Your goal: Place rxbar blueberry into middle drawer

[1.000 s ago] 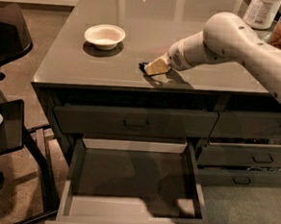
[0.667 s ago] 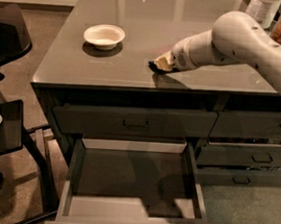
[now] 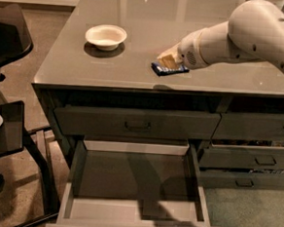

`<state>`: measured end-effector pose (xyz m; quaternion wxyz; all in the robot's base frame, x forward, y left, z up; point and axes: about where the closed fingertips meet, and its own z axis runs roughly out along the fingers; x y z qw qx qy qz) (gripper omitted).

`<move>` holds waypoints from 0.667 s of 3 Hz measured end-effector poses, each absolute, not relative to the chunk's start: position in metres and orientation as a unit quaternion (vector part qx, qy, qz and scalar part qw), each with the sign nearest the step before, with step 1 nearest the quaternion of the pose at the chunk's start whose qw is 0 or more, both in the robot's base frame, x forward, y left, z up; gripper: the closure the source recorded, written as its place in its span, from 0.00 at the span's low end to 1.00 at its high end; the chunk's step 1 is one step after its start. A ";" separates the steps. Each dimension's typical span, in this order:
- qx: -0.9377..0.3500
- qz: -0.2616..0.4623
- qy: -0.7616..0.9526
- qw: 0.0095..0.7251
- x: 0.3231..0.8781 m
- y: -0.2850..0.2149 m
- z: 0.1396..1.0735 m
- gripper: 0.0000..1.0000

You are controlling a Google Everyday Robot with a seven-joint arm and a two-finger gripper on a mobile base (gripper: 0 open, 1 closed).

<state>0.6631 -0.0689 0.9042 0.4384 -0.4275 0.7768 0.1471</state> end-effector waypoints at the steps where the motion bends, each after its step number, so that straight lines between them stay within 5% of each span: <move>1: -0.441 0.146 0.771 0.435 0.661 -0.066 0.911 0.83; 2: -0.452 0.149 0.765 0.434 0.671 -0.061 0.913 0.60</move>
Offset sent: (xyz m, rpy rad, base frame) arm 0.0218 0.0077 0.0132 -0.0206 -0.0167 0.0728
